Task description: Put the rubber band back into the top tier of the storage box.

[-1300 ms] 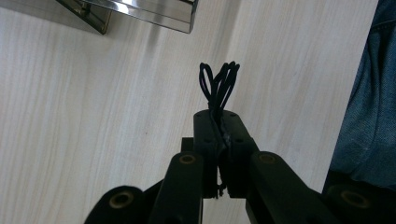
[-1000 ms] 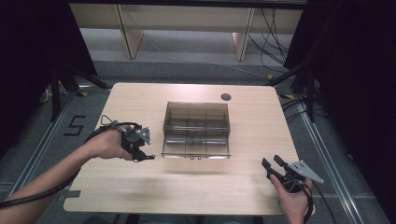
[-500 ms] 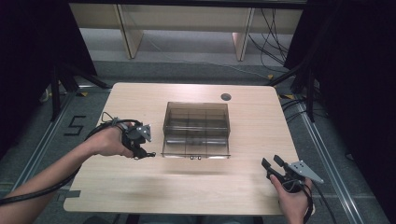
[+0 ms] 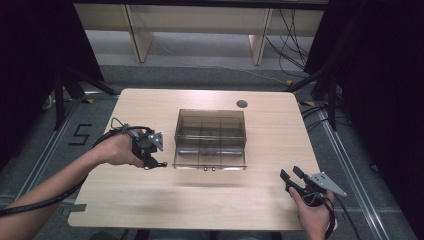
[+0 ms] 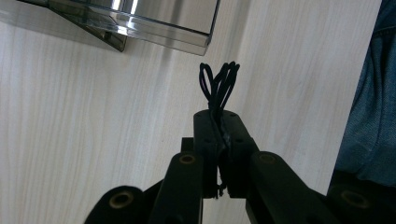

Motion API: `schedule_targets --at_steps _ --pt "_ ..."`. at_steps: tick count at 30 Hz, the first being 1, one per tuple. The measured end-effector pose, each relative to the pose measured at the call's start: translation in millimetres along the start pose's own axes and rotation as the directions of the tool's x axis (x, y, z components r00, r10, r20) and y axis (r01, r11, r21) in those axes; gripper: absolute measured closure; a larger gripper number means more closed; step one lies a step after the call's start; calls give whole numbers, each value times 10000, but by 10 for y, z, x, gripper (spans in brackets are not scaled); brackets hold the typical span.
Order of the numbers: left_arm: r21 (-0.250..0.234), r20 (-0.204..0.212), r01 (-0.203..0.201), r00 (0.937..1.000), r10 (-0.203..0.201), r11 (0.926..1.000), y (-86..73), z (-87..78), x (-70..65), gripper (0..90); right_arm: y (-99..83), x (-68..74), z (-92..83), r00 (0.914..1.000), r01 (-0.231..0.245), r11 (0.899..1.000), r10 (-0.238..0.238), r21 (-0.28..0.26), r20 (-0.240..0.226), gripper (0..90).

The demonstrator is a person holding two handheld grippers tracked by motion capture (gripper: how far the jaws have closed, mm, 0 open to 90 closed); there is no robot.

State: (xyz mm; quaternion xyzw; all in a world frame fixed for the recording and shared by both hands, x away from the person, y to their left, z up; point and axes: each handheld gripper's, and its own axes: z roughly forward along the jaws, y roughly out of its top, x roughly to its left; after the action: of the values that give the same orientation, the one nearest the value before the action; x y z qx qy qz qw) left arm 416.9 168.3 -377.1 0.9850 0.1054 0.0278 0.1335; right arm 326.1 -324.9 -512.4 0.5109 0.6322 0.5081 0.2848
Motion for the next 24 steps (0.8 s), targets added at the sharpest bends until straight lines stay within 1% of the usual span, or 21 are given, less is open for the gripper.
schedule_targets --at_steps 2,7,8,10,11,12,14,17,19,21,23,24 --pt "6 -1 -12 10000 12 10000 6 -3 5 861 1 4 2 10000 -36 10000 36 -24 -73 440" --pt "9 -26 3 10000 -3 10000 17 -11 11 861 0 3 2 10000 -32 10000 31 -22 -73 439" --pt "24 -29 -9 10000 9 10000 19 -14 13 861 2 15 -7 9999 -164 9999 163 40 8 439" --pt "49 -20 -5 10000 5 10000 23 -21 15 862 1 14 -4 9999 -135 9999 135 29 6 439" --pt "55 -44 -15 10000 15 10000 27 -26 17 862 0 8 0 10000 -44 10000 44 5 54 440" --pt "57 -56 -33 10000 33 10000 30 -29 21 861 3 9 -4 9999 -94 10000 94 29 -39 439" --pt "52 -68 -40 10000 40 10000 38 -32 24 862 1 13 -6 9999 -171 9998 171 35 -8 439" --pt "51 -75 -44 10000 45 10000 50 -32 26 861 2 14 -6 9999 -154 9999 154 31 -8 439" --pt "68 -65 -70 10000 71 10000 62 -35 29 861 0 2 2 10000 -30 10000 30 -36 -85 439" --pt "46 -77 -90 9999 91 9999 76 -35 33 861 1 15 -6 9999 -171 9998 171 35 -10 440" --pt "50 -68 -91 9999 91 9999 91 -35 34 861 0 14 -3 9999 -155 9999 155 32 -20 439" --pt "50 -79 -106 9999 107 9999 97 -35 36 861 0 20 -5 9997 -219 9997 219 74 -43 439"
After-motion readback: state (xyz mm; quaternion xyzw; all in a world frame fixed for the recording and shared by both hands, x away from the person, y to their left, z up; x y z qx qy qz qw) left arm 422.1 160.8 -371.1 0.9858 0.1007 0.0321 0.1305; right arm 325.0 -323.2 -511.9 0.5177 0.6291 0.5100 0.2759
